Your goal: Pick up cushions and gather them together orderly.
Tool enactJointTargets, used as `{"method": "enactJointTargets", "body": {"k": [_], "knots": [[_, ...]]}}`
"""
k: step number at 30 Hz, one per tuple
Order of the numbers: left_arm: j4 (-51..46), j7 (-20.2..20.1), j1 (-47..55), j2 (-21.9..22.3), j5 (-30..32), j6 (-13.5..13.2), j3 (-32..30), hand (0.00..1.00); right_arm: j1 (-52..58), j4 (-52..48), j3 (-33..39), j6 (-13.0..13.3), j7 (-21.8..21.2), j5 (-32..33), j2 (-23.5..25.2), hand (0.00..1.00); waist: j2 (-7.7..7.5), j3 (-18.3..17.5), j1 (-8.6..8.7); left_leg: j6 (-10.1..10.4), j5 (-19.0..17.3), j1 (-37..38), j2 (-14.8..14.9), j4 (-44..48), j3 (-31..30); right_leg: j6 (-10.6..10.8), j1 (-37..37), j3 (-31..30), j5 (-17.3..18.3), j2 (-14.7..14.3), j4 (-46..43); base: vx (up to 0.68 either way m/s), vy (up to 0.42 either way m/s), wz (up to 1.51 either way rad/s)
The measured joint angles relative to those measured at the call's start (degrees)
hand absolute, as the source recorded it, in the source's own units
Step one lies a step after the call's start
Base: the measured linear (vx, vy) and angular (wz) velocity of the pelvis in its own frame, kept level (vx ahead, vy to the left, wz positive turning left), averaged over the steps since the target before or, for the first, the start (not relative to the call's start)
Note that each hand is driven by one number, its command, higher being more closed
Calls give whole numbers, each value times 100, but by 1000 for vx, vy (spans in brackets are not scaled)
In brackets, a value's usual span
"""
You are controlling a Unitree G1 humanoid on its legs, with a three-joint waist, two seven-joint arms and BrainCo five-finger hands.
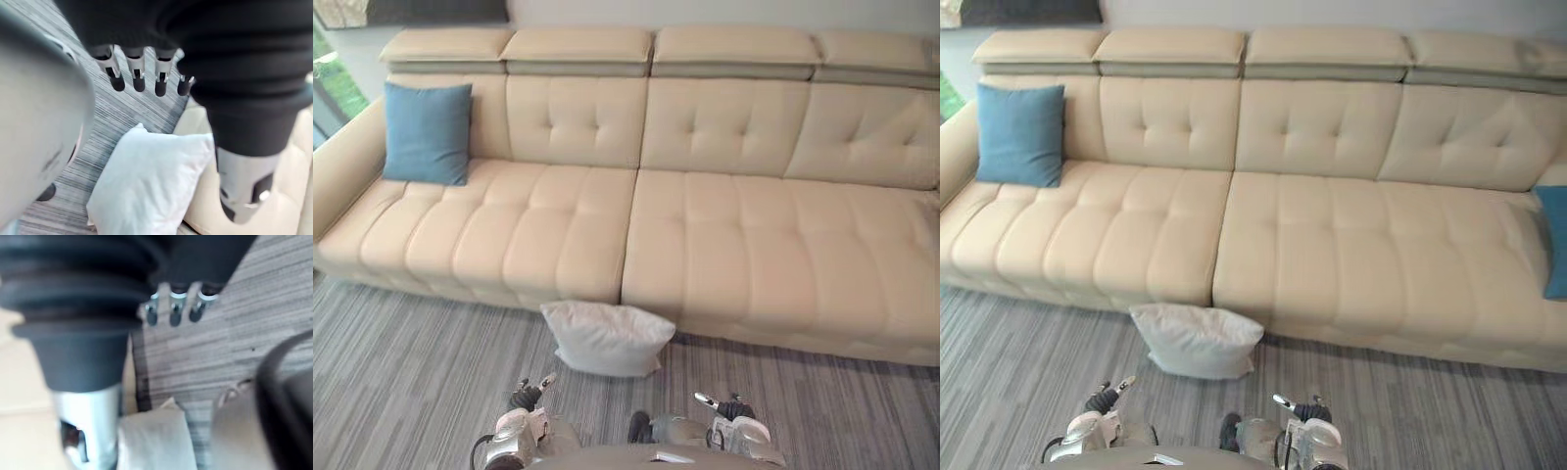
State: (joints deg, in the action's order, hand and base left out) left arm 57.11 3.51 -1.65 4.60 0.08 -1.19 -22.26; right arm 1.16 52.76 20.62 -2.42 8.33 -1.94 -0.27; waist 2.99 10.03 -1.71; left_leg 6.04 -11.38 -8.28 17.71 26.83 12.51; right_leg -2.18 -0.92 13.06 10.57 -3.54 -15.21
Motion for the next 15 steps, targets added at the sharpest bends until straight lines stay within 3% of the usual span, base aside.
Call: {"method": "enactJointTargets", "body": {"k": [2,5,9,13,15], "knots": [[29,1,-2,-145,0,-3,19,0,-15,10,-22,1,39,-2,162,0,-325,-69,28,-8,55,158,-275,-423,193,214,113,-151,-126,254,139,113,204,-13],[101,4,-13,-193,2,-1,54,0,-27,0,-37,7,48,-3,193,0,-347,-83,28,-9,54,208,-373,-433,392,375,99,-330,-325,373,291,44,183,-26],[222,52,-51,-258,4,0,243,0,-30,-7,-245,82,49,-2,188,0,-344,-87,34,-15,52,340,-472,-601,650,439,127,-622,-636,439,512,-36,127,-32],[182,217,-96,-282,-7,-8,538,0,-112,-37,-503,105,72,10,180,0,-347,-80,14,-117,51,160,-531,-554,784,470,364,-754,-641,511,577,-140,32,-22],[122,278,-151,-281,-97,-9,669,0,-221,-152,-730,104,99,13,169,0,-281,-8,41,-173,54,-192,-507,-370,767,481,747,-783,-645,514,387,-203,11,-15]]}}
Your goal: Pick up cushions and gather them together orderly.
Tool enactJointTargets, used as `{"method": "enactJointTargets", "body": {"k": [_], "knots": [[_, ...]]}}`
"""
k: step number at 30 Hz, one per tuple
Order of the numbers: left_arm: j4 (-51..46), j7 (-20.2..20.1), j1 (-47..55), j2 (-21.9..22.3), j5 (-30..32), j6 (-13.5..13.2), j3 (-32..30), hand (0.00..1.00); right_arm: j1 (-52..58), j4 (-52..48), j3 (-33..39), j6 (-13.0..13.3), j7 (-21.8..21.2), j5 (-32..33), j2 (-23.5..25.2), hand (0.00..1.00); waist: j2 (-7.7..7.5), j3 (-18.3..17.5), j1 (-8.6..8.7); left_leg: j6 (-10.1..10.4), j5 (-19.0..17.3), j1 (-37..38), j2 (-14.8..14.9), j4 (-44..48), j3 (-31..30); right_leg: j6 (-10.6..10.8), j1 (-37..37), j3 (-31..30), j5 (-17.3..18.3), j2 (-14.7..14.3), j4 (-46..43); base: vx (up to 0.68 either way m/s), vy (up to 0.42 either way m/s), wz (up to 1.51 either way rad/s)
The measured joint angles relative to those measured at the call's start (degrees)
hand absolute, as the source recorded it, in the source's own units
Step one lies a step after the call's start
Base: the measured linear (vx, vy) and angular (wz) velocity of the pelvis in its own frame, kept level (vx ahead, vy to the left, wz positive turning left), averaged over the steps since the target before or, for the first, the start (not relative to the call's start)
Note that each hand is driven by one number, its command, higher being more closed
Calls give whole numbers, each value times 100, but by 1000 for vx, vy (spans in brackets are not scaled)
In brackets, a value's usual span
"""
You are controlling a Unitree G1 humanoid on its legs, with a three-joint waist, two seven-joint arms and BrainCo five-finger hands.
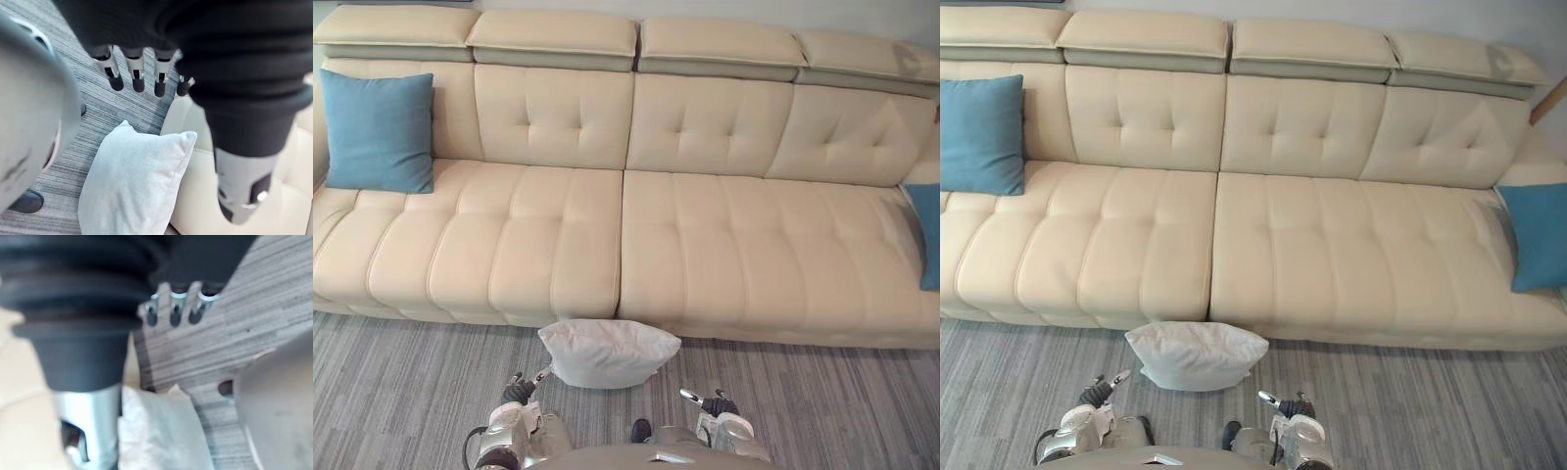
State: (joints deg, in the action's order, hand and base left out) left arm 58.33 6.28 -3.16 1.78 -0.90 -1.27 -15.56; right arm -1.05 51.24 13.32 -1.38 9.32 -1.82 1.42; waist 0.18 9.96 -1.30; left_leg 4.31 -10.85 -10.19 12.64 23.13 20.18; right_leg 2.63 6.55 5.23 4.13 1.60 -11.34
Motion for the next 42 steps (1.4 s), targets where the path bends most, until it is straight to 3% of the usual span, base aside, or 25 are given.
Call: {"method": "enactJointTargets", "body": {"k": [3,9,15,20,27,33,37,38,42], "knots": [[-201,106,-187,14,-105,-5,245,0,-173,-147,-285,3,107,-27,-81,0,61,273,0,-138,-83,-506,94,421,-96,9,457,7,6,-26,-327,-190,48,-1],[-387,361,-888,-379,-369,-22,362,0,-1119,-388,-555,-7,326,-76,-231,0,-16,986,-48,-374,-276,-1869,189,1342,-109,41,1976,-161,113,53,-1434,-236,108,-10],[-546,508,-1788,-971,-807,-86,-462,0,-2303,-544,-374,-14,623,50,-470,0,-3,1527,-43,-555,-341,-3453,282,2161,-114,34,3655,-357,108,121,-2311,-146,58,-10],[-625,614,-2762,-1528,-958,-160,-925,0,-3388,-882,-351,-12,919,49,-1108,0,-5,1990,-75,-699,-313,-4871,329,2736,-151,72,5159,-440,132,195,-3078,-76,10,-1],[-1864,901,-3396,-1631,-1138,-243,-432,0,-4064,-1780,-317,-26,1585,19,-1464,0,-3,2103,-155,-828,-243,-6124,277,3248,-312,102,6474,-408,328,354,-3947,-40,-15,16],[-2748,1296,-3767,-1645,-1123,-379,153,0,-4698,-2182,-340,-39,2142,-45,-1730,0,3,2107,-186,-877,-69,-6628,224,3216,-364,51,6987,-347,308,431,-4054,-58,-7,10],[-2984,1470,-3954,-1628,-1117,-389,598,0,-4945,-2418,-374,-113,2247,-35,-1806,0,3,2108,-184,-860,15,-6758,198,3163,-367,38,7140,-313,267,470,-4083,-28,7,7],[-3130,1492,-4000,-1623,-1096,-392,781,0,-4992,-2576,-403,-135,2255,-32,-1809,100,3,2108,-186,-862,30,-6798,197,3155,-367,36,7188,-300,264,478,-4099,-24,10,3],[-3206,1508,-4226,-1507,-715,-390,1181,0,-5135,-2845,-678,-140,2378,-78,-1814,100,3,2108,-172,-862,65,-6903,194,3128,-397,34,7292,-267,271,482,-4118,-21,8,3]]}}
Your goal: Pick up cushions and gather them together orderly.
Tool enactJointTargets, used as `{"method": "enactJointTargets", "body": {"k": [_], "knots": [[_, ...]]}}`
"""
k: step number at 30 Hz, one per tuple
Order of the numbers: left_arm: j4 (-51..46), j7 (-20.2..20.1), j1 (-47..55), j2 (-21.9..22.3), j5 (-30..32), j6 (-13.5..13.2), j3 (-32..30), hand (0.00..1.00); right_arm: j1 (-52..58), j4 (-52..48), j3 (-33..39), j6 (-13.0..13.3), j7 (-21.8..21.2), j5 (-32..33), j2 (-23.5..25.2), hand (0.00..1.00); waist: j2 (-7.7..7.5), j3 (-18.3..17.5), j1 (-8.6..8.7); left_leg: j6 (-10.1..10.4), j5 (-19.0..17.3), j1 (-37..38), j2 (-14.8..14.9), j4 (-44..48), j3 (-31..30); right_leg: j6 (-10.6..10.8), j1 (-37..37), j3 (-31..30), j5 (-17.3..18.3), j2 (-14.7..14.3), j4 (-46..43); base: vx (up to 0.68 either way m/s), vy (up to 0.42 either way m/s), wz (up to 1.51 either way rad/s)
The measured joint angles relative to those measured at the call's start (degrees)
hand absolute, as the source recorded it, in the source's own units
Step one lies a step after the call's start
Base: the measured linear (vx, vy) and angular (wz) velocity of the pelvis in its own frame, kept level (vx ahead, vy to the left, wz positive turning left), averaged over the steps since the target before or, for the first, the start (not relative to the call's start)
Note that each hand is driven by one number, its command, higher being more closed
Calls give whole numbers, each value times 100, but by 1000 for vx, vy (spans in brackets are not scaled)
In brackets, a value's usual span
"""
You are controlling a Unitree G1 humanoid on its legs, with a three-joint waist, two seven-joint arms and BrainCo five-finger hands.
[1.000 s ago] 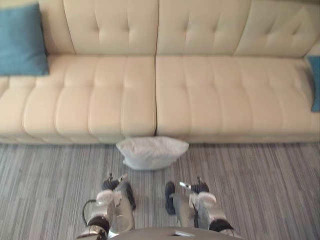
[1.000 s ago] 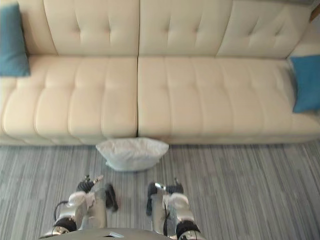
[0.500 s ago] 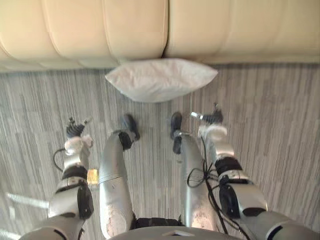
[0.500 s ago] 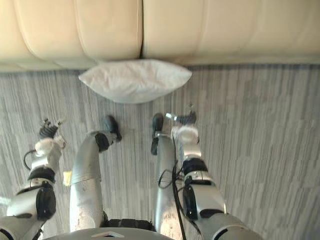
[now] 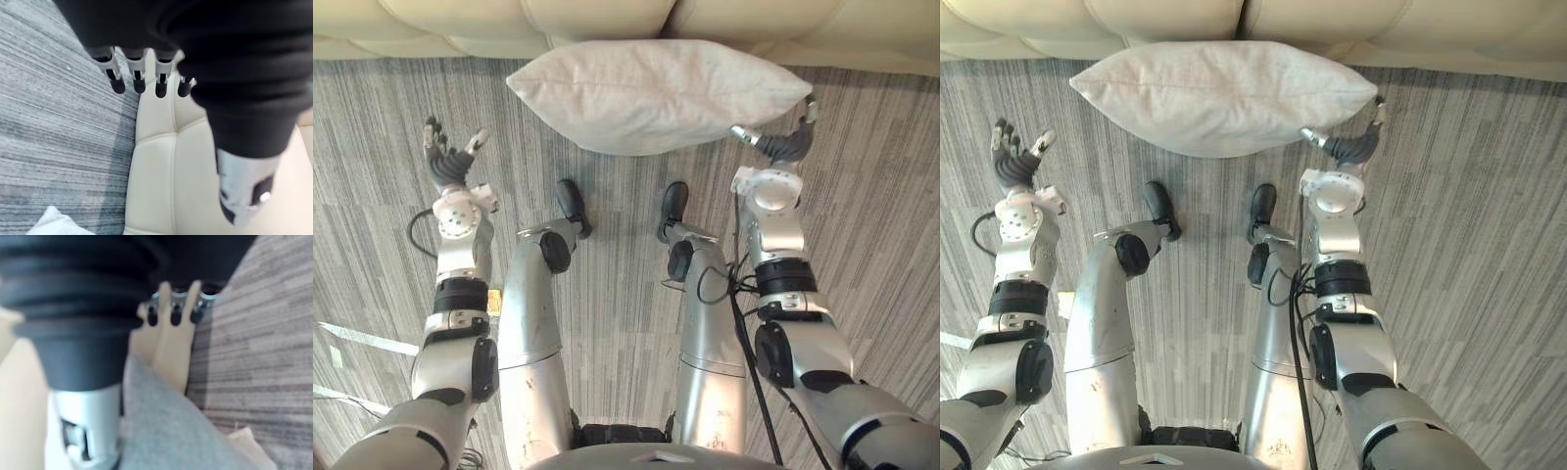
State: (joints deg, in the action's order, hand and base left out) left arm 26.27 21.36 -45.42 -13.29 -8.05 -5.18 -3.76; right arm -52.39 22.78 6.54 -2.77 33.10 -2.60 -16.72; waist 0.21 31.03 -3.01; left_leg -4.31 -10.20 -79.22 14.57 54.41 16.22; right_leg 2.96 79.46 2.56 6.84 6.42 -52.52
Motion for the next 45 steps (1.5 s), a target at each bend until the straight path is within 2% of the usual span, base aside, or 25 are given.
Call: {"method": "enactJointTargets", "body": {"k": [2,3,9,16,25,28,34,37,40,43,44,45], "knots": [[22,-1,-177,190,175,7,206,0,-153,-69,-211,1,12,1,62,100,0,0,2,-36,40,-32,-1,-21,1,-3,42,2,-3,-2,-5,0,0,0],[76,2,-301,329,224,14,291,100,-227,-168,-325,9,11,2,128,100,0,0,8,-39,62,-51,-3,-36,-4,-12,64,12,-8,-3,-7,-27,11,4],[388,238,-712,650,262,173,319,100,-412,-148,-422,20,15,92,528,100,0,0,105,-11,89,-82,-1,-41,-63,-21,75,52,-6,-20,-30,-30,6,2],[676,316,-1093,395,264,410,-95,100,-411,141,-304,141,-125,506,537,100,0,0,157,64,167,-326,-1,-43,-189,-77,268,141,-19,-42,-58,-49,6,2],[810,170,-1169,375,180,456,-50,100,-247,349,-284,228,-427,714,543,100,0,0,210,67,201,-350,28,-26,-206,-86,284,155,-32,-63,-55,-48,3,-1],[741,169,-1163,374,144,459,53,100,-117,335,-280,298,-437,741,569,100,0,0,212,71,204,-350,39,-25,-208,-86,284,161,-33,-72,-51,-49,1,-2],[-50,186,-777,449,143,462,330,100,382,-7,-77,366,-428,734,795,100,0,-1,220,30,203,-309,89,72,-240,-121,195,192,-58,-93,-83,-41,2,-3],[-494,246,-250,699,135,461,449,100,978,-391,-92,358,-403,737,1084,100,0,-1,222,46,150,55,105,87,-273,-130,-194,232,-23,-100,-72,-62,-14,1],[-1411,451,896,917,176,451,668,100,2147,-1157,-430,411,-385,681,1485,100,-7,-14,212,176,11,989,115,-78,-299,-132,-1168,272,108,-163,169,-66,-39,-1],[-2140,479,1818,1057,389,403,719,100,3180,-1815,-768,508,-426,667,1723,100,-4,-42,213,206,15,1971,64,-537,-236,-174,-2156,320,91,-188,648,-61,-76,4],[-2205,485,1950,1061,391,398,761,100,3318,-1860,-829,513,-432,665,1735,100,-8,-116,210,213,15,2082,40,-631,-220,-172,-2267,322,90,-187,748,-20,-61,9],[-2348,490,2229,1066,392,387,834,100,3580,-1948,-914,517,-451,655,1755,100,-6,-368,214,252,39,2180,-10,-814,-217,-164,-2382,346,84,-183,942,13,-40,5]]}}
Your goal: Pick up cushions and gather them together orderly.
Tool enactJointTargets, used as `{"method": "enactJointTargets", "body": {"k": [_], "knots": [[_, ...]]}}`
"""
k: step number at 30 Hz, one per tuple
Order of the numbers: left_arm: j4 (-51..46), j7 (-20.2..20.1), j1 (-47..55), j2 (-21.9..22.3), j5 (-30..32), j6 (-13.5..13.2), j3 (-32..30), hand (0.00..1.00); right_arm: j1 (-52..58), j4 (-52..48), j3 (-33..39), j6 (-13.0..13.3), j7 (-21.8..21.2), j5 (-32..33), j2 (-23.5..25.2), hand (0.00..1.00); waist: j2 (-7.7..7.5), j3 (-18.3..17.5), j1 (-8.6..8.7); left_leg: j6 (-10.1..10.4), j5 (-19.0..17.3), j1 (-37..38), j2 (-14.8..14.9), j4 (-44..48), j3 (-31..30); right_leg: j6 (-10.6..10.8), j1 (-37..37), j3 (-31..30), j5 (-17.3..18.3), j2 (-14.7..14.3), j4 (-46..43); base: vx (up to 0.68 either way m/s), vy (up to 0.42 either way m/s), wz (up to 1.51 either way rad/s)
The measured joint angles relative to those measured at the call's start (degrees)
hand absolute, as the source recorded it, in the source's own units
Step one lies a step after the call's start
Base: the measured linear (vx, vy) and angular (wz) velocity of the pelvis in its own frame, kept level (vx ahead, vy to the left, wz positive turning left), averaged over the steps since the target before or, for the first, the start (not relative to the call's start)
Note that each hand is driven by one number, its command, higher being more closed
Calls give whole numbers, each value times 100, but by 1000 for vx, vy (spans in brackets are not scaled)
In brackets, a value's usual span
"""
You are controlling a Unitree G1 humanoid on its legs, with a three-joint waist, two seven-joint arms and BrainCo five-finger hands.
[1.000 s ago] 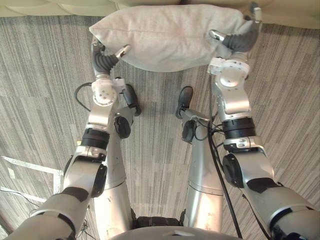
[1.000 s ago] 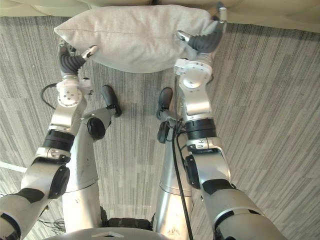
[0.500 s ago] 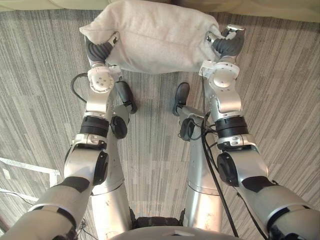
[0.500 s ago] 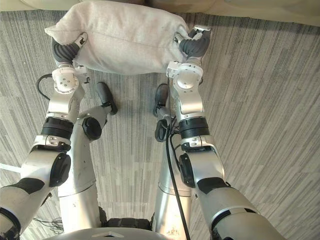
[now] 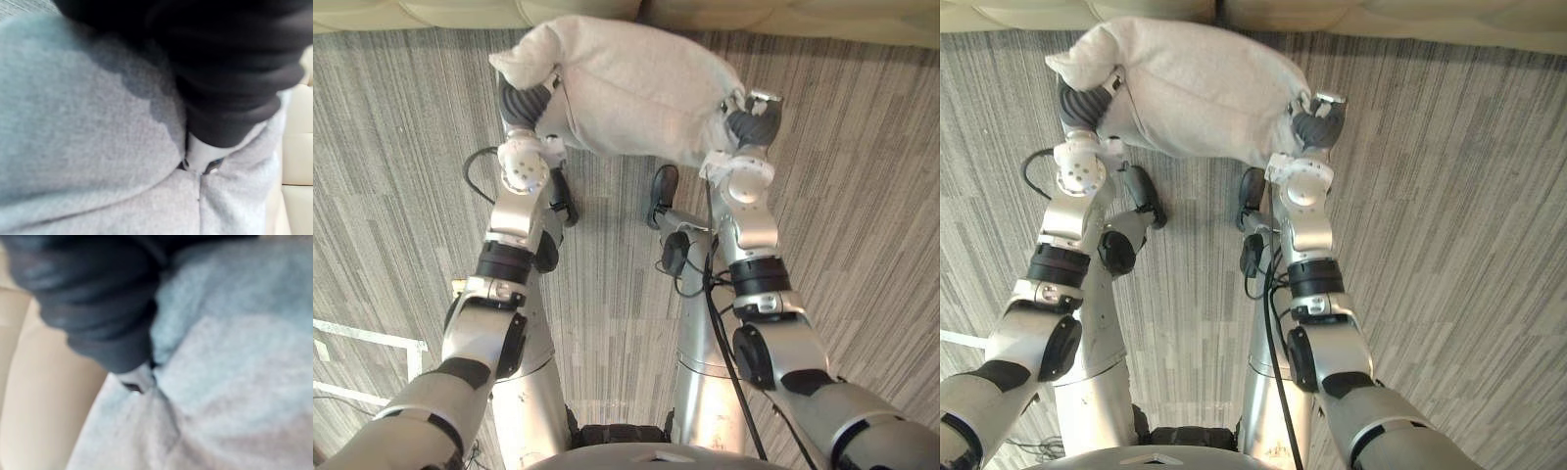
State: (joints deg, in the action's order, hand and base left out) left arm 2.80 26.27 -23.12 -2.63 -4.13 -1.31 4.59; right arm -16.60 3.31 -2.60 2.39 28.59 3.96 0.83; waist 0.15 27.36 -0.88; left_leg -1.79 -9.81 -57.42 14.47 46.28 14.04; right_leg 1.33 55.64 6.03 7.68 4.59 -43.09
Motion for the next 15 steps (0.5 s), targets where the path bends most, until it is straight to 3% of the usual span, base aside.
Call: {"method": "enactJointTargets", "body": {"k": [4,5,8,12,15], "knots": [[-403,-69,807,63,105,-24,64,100,888,-591,-183,65,-245,-177,50,100,-7,-235,-19,124,-140,1071,-11,-155,-55,43,-1197,188,-39,6,473,111,12,-2],[-545,-166,1133,65,104,-72,92,100,1201,-784,-200,132,-355,-191,50,100,-14,-516,-1,153,-186,1258,-16,-227,-86,46,-1459,268,-38,0,648,126,49,11],[-793,-330,1616,69,98,-175,145,100,1595,-1162,-196,213,-567,-207,33,100,-27,-603,2,195,-240,2042,-113,-497,-84,71,-2292,293,-21,15,970,158,44,17],[-1372,-597,2689,67,97,-285,144,100,2465,-1513,-404,259,-1024,-213,16,100,-75,-1343,4,264,-340,3171,-178,-1080,55,103,-3474,365,-21,-26,1749,195,10,1],[-1462,-711,3022,73,87,-368,138,100,2710,-1603,-418,251,-1215,-225,35,100,-110,-1664,-10,272,-338,3545,-165,-1346,176,136,-3812,279,-127,-116,2161,156,-30,-18]]}}
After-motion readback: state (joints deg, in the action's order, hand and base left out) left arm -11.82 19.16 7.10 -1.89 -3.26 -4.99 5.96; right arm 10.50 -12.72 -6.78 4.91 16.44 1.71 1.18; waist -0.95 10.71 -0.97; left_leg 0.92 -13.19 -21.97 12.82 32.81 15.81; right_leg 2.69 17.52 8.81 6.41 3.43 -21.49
